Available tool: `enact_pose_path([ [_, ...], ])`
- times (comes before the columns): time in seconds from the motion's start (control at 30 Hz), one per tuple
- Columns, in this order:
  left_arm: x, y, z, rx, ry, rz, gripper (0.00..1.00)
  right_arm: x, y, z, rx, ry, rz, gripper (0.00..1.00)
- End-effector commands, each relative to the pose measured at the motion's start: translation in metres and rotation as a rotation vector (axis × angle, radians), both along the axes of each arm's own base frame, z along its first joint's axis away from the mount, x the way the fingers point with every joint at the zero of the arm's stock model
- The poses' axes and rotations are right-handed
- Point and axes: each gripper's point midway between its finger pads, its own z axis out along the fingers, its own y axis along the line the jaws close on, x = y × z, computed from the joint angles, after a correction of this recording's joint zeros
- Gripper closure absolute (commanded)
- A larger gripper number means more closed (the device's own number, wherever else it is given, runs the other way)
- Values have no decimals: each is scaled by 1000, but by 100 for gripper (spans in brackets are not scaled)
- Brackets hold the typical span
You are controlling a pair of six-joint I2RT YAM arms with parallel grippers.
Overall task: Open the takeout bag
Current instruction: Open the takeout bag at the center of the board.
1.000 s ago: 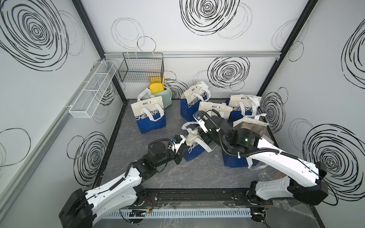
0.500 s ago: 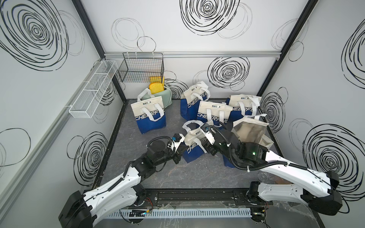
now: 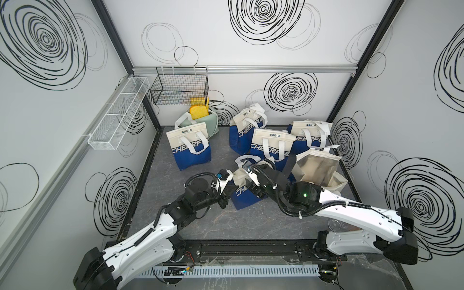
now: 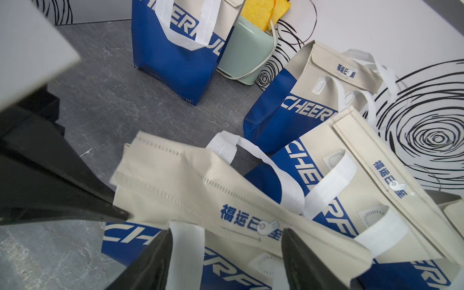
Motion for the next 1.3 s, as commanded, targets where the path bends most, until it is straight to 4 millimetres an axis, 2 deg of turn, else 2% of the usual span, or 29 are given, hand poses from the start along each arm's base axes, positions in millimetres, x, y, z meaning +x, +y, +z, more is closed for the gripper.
enact_pose_path([
  [0.0, -1, 0, 16, -21, -30, -16, 100, 8, 2, 23, 35, -60, -34, 28],
  [0.23, -5, 0, 15, -18, -30, -28, 100, 17, -2, 28, 16, -99, -93, 30],
  [0.5, -6, 1, 16, -16, -28, -30, 100, 19, -2, 21, -1, -94, -109, 32],
  [0.6, -7, 2, 17, -16, -29, -29, 100, 19, -3, 20, 1, -91, -113, 37],
  [0.63, -7, 2, 16, -14, -27, -28, 100, 19, -3, 20, 2, -89, -115, 40],
  [0.67, -7, 2, 16, -12, -27, -28, 100, 19, -3, 20, 3, -87, -115, 49],
  [0.8, -7, 6, 5, 24, -8, -13, 100, 19, -6, 24, 12, -78, -128, 100],
  [1.1, -7, 20, -47, 135, 131, 16, 100, 24, -24, 56, 71, -47, -169, 100],
  [1.2, -7, 21, -48, 126, 146, 15, 100, 21, -23, 66, 84, -43, -149, 100],
  [1.27, -6, 20, -43, 107, 138, 16, 100, 14, -18, 64, 92, -11, -94, 98],
])
